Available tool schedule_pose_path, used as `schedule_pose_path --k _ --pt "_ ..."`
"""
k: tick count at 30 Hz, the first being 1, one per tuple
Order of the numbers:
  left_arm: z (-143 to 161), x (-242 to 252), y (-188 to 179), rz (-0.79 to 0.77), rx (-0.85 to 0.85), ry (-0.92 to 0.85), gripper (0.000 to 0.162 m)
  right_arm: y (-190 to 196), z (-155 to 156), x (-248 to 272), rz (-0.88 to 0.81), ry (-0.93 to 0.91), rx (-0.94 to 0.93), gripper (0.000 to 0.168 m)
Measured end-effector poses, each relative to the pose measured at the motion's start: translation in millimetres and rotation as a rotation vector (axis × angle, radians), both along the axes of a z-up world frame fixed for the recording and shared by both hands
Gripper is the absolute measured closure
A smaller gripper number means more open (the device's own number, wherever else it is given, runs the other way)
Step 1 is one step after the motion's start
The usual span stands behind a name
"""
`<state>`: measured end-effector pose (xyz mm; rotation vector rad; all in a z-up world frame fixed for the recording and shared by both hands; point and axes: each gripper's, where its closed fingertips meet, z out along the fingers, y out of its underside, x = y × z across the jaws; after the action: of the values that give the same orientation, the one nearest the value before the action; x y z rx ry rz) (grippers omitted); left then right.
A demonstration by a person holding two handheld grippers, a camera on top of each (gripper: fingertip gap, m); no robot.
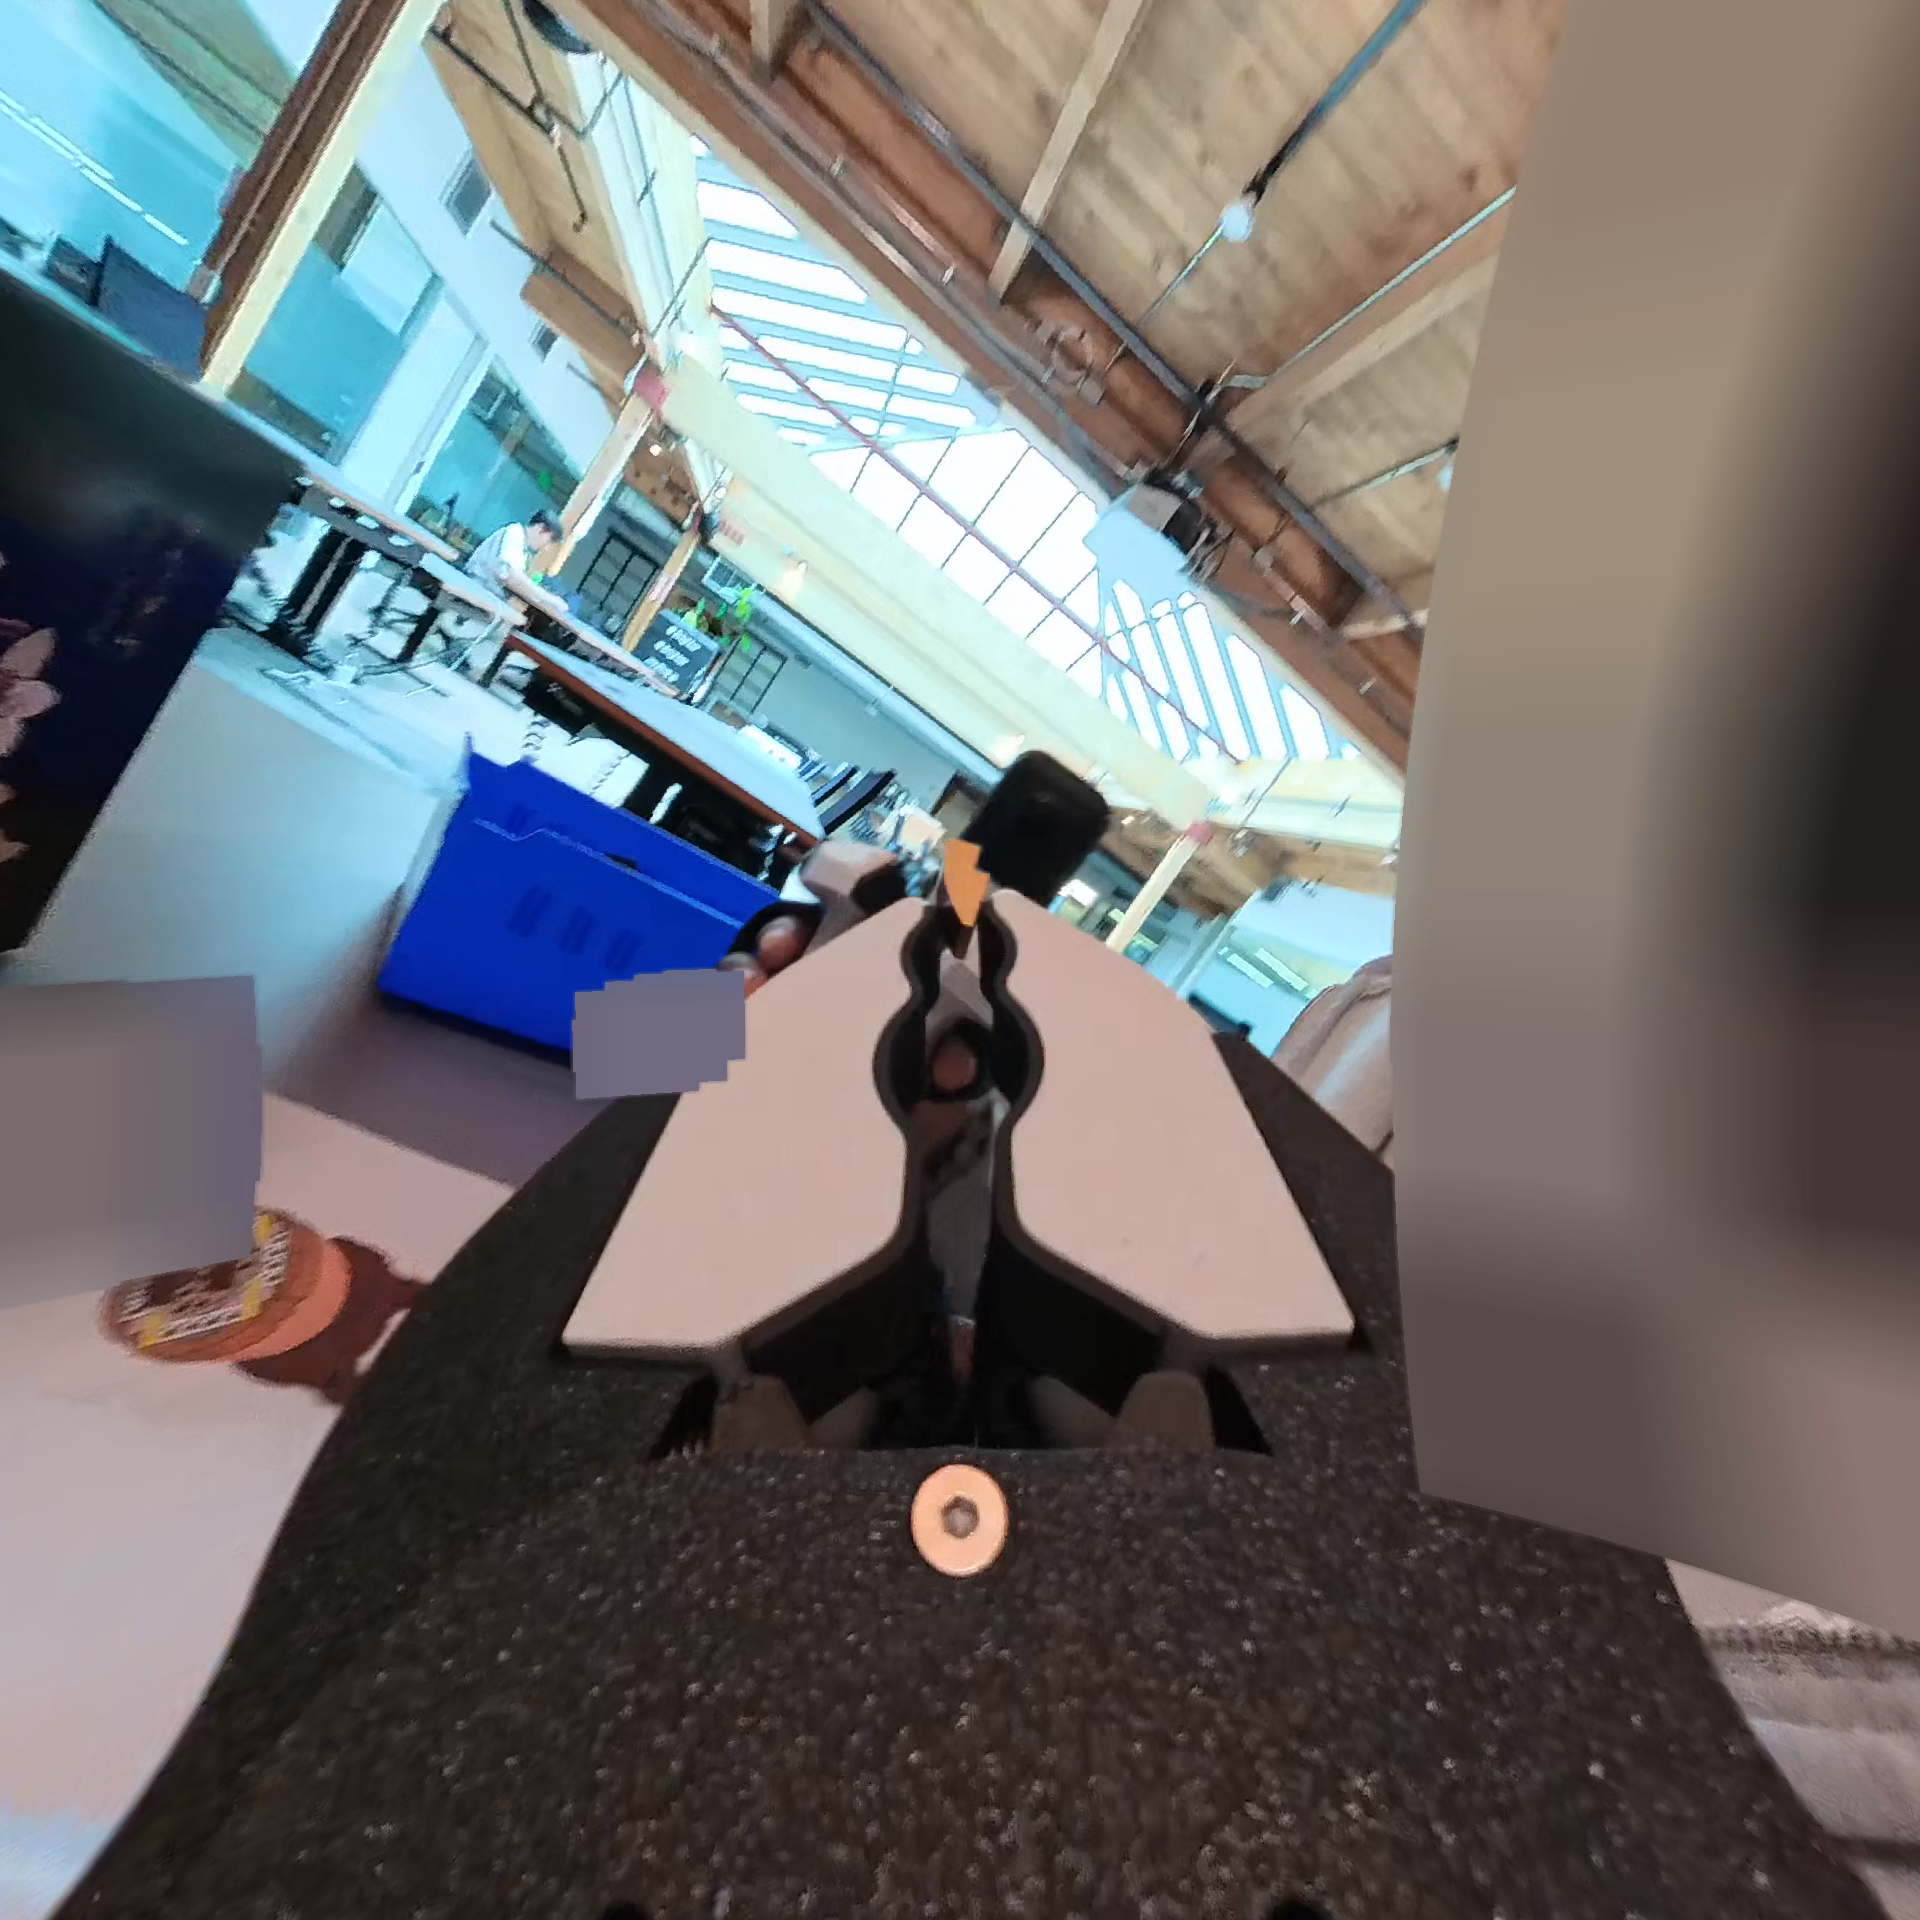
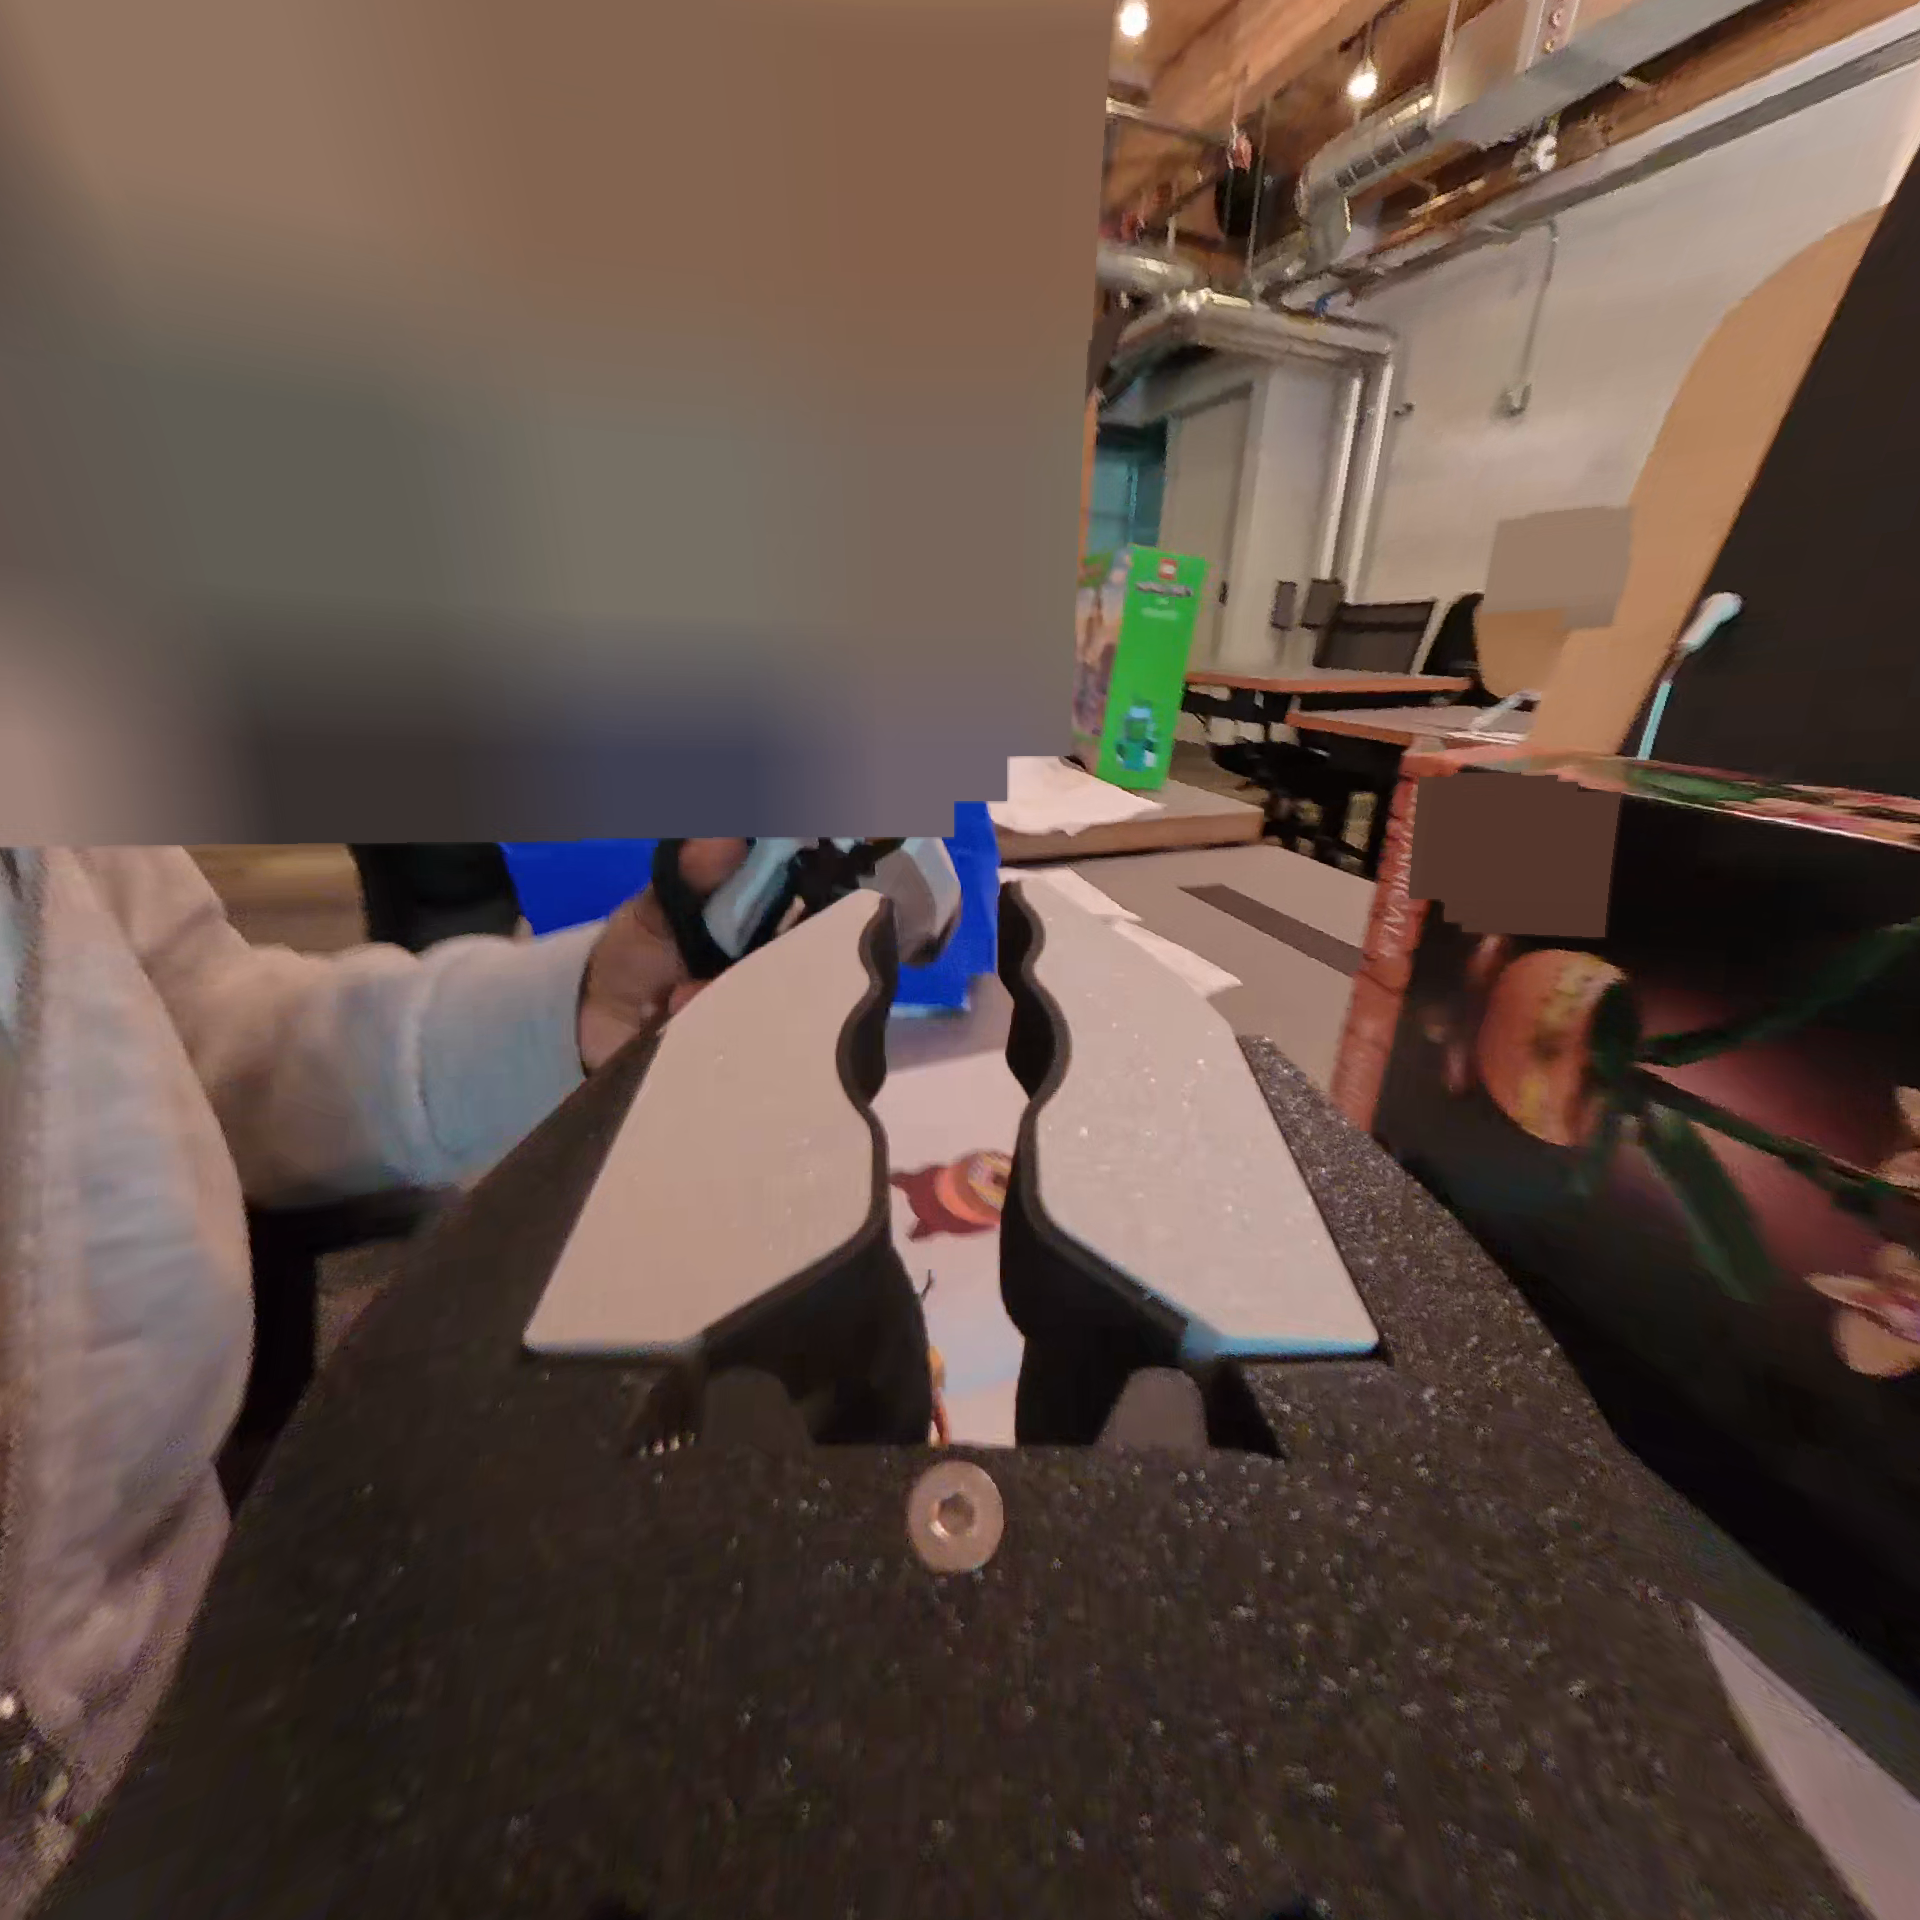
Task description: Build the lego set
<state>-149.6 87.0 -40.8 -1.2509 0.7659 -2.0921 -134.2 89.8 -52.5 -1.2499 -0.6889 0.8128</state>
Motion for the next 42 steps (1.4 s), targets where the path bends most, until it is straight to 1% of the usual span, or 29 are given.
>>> schedule_pose_path --k 4,6,7,9,10,12,13,14,16,18,22,25,28,31,34,35,36,38,40,41,42 --pt "12.2 1.5 -8.9 -0.063 -0.076 -0.089 0.156 -5.7 20.5 -10.7 0.175 0.178 0.002 0.156" --pt "14.2 3.7 -14.5 -0.084 -0.071 -0.105 0.156 -14.5 27.9 -14.6 0.267 0.222 0.038 0.157" --pt "13.7 5.0 -17.2 -0.079 -0.042 -0.101 0.156 -15.8 28.8 -14.7 0.273 0.22 0.058 0.157" --pt "11.1 6.7 -20.1 -0.009 0.091 -0.07 0.156 -17.0 26.6 -12.6 0.253 0.18 0.101 0.156" --pt "8.7 7.3 -20.1 0.058 0.202 -0.041 0.156 -16.4 25.0 -10.4 0.239 0.166 0.103 0.156" --pt "7.3 6.6 -19.1 0.212 0.449 0.0 0.156 -20.5 23.5 -7.2 0.268 0.18 0.084 0.156" --pt "10.8 5.0 -21.0 0.256 0.528 -0.013 0.156 -22.9 23.0 -6.3 0.288 0.195 0.078 0.156" --pt "15.8 3.3 -24.4 0.263 0.552 -0.043 0.156 -25.1 22.8 -5.6 0.304 0.211 0.081 0.156" --pt "23.8 0.8 -29.9 0.199 0.479 -0.112 0.156 -28.3 24.6 -5.3 0.326 0.238 0.104 0.157" --pt "28.9 -1.5 -32.6 0.122 0.352 -0.187 0.156 -32.8 28.7 -8.0 0.363 0.253 0.135 0.157" --pt "40.1 -8.3 -42.0 -0.113 0.046 -0.348 0.156 -40.1 40.1 -13.8 0.443 0.25 0.215 0.158" --pt "43.1 -8.8 -46.0 -0.252 -0.11 -0.403 0.156 -45.1 46.6 -19.8 0.512 0.202 0.276 0.155" --pt "41.7 -4.8 -54.3 -0.351 -0.17 -0.399 0.156 -47.5 50.4 -25.5 0.568 0.144 0.319 0.15" --pt "38.7 1.4 -56.4 -0.386 -0.198 -0.357 0.156 -56.6 52.1 -29.6 0.656 0.106 0.346 0.157" --pt "37.6 0.0 -53.6 -0.414 -0.221 -0.351 0.156 -52.1 49.9 -31.1 0.665 0.047 0.327 0.16" --pt "35.1 1.2 -48.8 -0.391 -0.219 -0.324 0.154 -47.1 47.3 -30.6 0.642 0.007 0.305 0.16" --pt "29.6 3.9 -41.5 -0.346 -0.202 -0.271 0.148 -41.3 43.4 -29.5 0.609 -0.048 0.28 0.16" --pt "9.1 9.1 -22.1 -0.193 -0.092 -0.088 0.131 -25.7 32.0 -23.0 0.502 -0.21 0.212 0.16" --pt "-16.3 7.8 4.6 0.045 0.094 0.146 0.126 -2.8 5.4 -10.3 0.323 -0.505 0.126 0.16" --pt "-22.4 4.0 15.4 0.151 0.18 0.232 0.127 7.0 -8.3 -1.5 0.232 -0.659 0.098 0.16" --pt "-24.5 1.5 21.7 0.224 0.244 0.298 0.128 13.3 -18.2 5.8 0.16 -0.784 0.087 0.16"
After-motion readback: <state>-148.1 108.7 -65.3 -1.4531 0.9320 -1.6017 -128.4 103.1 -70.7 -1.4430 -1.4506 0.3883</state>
